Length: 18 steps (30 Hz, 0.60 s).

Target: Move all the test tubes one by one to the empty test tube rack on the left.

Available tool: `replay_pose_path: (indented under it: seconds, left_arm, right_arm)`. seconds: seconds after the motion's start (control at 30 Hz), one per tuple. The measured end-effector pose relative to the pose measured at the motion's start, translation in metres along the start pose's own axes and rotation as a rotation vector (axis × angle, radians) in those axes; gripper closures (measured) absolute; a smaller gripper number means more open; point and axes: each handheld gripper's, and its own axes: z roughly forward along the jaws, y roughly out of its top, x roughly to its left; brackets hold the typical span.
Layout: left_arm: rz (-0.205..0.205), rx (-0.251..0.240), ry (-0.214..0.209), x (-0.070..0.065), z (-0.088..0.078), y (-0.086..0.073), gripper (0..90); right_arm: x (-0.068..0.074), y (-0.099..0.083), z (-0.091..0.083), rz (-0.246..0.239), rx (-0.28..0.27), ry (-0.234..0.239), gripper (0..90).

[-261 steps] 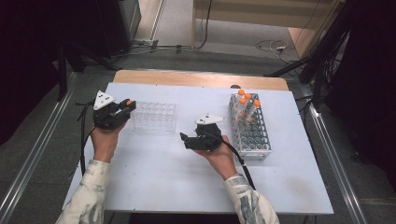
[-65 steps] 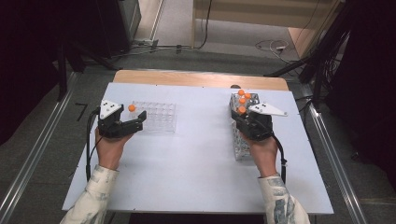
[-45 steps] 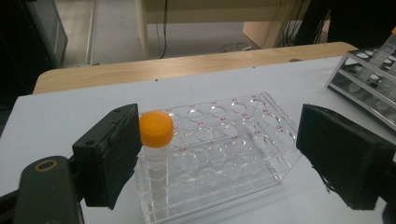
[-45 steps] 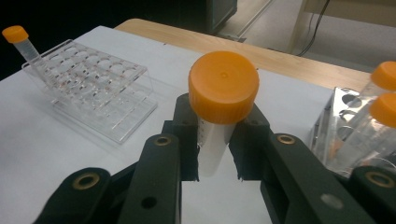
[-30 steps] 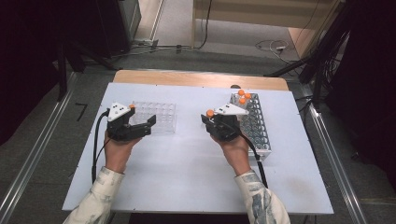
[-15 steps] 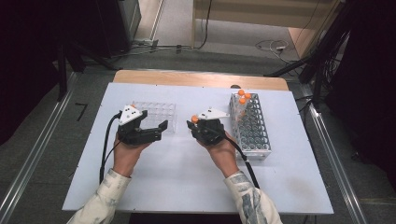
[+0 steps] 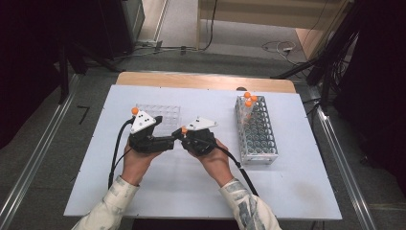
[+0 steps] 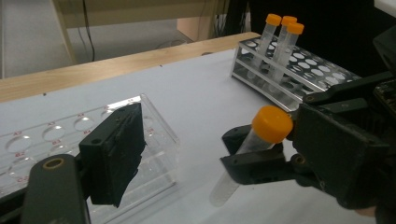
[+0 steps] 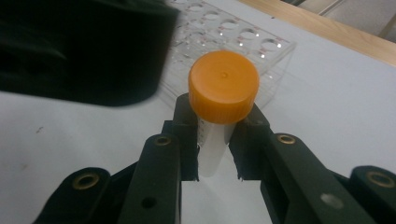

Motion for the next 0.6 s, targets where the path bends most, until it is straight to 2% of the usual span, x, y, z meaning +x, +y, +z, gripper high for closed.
replay_pose_path:
  seconds: [0.17,0.43,0.6]
  left_arm:
    - [0.014,0.008,-0.027,-0.001,0.001,-0.001,27.8]
    - [0.071,0.047,-0.053,-0.004,0.007,-0.005,50.7]
    - [0.087,0.058,-0.081,-0.005,0.007,-0.006,65.5]
  right_arm:
    - [0.009,0.002,0.005,-0.018,0.004,0.019,71.8]
    - [0.014,0.003,0.007,-0.019,0.006,0.029,71.7]
    - [0.013,0.003,0.007,-0.021,0.008,0.033,71.7]
